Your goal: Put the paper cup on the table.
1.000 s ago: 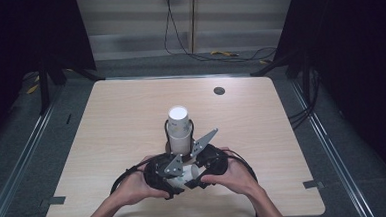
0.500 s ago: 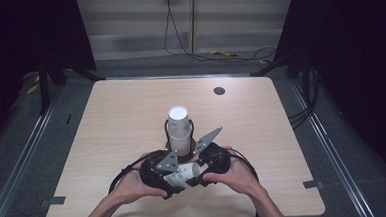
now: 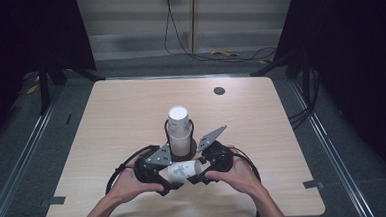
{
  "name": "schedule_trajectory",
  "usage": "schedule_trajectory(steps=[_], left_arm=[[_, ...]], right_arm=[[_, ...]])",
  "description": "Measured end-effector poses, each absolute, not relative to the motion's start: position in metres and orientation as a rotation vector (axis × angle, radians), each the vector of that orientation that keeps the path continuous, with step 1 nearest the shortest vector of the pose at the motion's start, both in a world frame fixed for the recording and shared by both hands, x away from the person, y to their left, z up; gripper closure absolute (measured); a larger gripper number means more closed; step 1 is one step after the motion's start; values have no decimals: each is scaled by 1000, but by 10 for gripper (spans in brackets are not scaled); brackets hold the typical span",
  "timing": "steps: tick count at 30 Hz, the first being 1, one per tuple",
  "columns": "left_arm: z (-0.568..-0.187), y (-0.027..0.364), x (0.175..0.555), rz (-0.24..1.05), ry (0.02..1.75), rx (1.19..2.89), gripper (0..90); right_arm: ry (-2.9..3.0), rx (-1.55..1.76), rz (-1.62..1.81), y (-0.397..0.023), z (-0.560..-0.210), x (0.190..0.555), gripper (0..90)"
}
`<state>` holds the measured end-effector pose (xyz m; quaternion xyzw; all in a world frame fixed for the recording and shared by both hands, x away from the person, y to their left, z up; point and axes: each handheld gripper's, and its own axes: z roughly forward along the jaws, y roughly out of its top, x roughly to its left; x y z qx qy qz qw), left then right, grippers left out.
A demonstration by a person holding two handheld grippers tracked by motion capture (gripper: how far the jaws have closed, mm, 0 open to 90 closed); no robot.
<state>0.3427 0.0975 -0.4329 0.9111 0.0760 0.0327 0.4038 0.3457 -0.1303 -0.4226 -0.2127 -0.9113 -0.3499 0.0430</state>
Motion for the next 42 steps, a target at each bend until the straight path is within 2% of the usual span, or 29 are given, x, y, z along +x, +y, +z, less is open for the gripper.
schedule_trajectory(steps=[23,29,42], left_arm=[[-435,137,352,121,361,2053,160],[-437,143,353,89,405,2006,160],[-441,138,350,39,375,1952,159]], right_arm=[[-2769,-708,-1137,-140,-424,347,363],[-2740,-730,-1190,-145,-425,347,363],[-2652,-753,-1340,-156,-426,348,363]])
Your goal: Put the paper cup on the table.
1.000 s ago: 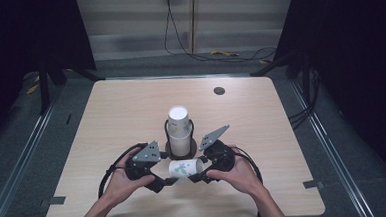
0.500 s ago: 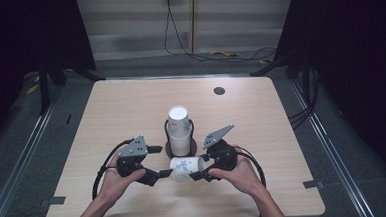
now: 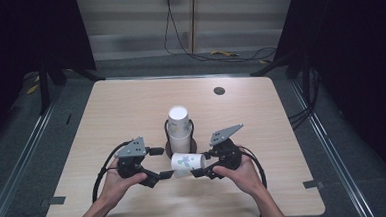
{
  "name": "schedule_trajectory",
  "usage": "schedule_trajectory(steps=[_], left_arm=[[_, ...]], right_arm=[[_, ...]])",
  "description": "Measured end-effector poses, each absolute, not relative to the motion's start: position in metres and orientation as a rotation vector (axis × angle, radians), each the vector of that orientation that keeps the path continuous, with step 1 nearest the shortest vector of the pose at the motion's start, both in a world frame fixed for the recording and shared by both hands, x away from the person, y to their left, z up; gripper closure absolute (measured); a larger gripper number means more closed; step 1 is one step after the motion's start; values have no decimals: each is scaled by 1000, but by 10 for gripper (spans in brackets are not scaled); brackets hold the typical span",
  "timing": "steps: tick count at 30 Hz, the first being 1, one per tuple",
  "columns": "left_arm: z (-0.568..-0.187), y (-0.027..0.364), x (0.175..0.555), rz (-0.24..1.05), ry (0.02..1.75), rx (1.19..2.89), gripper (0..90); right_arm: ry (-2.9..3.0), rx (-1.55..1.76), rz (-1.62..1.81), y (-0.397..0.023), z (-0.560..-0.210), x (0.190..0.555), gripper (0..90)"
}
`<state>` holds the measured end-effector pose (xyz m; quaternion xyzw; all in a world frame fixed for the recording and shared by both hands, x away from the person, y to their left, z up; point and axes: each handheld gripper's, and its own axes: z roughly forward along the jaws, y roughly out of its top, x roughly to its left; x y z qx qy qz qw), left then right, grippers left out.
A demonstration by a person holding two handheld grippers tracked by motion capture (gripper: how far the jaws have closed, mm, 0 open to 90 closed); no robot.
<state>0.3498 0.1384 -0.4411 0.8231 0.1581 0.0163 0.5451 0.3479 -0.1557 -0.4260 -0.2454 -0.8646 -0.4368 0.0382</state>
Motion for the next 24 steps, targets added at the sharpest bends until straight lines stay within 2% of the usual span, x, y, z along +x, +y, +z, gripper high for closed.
schedule_trajectory(steps=[24], left_arm=[[-438,132,346,24,357,1899,156]], right_arm=[[-2524,-681,-1570,-163,-419,345,366]])
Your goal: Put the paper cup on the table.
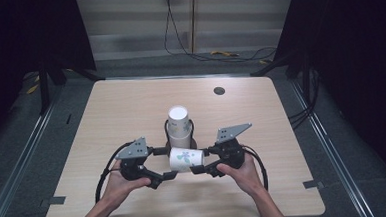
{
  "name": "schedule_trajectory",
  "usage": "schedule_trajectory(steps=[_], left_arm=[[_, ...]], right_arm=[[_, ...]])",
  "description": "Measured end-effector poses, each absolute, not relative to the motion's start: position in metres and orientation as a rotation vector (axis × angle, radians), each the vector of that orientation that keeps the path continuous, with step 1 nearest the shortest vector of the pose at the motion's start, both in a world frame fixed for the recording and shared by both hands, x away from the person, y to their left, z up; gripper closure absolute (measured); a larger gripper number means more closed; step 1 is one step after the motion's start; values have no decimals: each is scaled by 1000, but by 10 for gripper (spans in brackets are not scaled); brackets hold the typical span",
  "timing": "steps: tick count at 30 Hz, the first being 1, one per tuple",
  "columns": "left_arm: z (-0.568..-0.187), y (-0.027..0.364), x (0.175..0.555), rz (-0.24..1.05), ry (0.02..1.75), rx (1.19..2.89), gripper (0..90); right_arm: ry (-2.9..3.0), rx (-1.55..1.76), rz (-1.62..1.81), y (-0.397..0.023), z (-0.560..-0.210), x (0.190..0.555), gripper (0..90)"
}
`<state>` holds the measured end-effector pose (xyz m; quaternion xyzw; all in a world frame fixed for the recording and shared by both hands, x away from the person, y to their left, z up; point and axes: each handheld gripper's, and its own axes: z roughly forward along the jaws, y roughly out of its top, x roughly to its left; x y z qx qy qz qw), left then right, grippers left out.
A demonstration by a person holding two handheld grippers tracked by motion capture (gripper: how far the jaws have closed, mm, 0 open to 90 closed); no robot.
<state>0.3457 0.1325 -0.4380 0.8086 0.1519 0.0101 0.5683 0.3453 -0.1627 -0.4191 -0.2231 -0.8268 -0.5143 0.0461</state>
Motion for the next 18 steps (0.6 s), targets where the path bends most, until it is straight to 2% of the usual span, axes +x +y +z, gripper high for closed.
schedule_trajectory(steps=[18], left_arm=[[-436,133,347,20,337,1856,175]], right_arm=[[-2441,-630,-1680,-164,-416,344,370]])
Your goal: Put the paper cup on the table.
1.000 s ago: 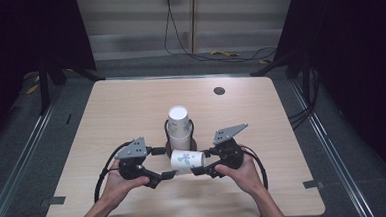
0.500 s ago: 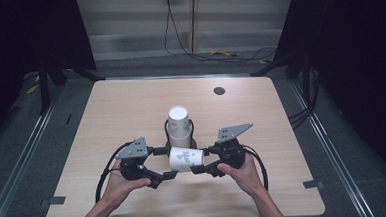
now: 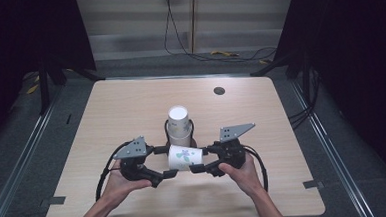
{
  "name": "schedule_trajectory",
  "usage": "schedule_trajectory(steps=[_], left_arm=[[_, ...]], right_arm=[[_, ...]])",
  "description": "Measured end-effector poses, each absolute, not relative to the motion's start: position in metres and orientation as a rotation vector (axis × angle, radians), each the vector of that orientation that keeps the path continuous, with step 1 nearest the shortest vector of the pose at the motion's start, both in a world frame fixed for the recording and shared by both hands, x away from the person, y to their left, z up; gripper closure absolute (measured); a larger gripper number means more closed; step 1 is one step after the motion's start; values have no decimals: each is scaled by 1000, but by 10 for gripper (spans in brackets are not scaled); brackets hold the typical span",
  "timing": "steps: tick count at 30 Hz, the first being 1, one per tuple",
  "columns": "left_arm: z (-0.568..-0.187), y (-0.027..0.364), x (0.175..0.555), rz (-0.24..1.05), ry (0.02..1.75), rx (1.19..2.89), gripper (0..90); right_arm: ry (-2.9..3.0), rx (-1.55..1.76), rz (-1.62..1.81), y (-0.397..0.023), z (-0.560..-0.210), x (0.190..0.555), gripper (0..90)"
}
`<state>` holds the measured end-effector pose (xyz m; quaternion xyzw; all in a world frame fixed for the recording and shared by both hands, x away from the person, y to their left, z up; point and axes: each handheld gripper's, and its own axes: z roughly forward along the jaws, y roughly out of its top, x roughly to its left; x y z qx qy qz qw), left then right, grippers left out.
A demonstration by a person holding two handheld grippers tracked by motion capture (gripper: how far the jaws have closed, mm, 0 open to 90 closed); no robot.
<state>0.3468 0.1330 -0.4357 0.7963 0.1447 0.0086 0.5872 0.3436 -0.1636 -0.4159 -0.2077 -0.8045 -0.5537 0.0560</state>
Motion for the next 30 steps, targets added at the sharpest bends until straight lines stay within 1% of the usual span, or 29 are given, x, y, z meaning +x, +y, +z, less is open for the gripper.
schedule_trajectory(steps=[4,8,12,20,23,30], left_arm=[[-436,131,346,31,314,1850,175],[-436,128,346,35,311,1830,156],[-437,127,346,15,294,1826,200],[-438,124,348,-18,282,1814,185],[-438,123,348,-11,274,1813,185],[-438,122,349,-12,258,1809,203]], right_arm=[[-2430,-619,-1677,-162,-417,344,370],[-2426,-611,-1674,-160,-418,344,370],[-2422,-610,-1673,-160,-419,345,369],[-2397,-600,-1678,-159,-421,345,368],[-2394,-594,-1679,-158,-421,345,366],[-2396,-581,-1661,-161,-424,346,364]])
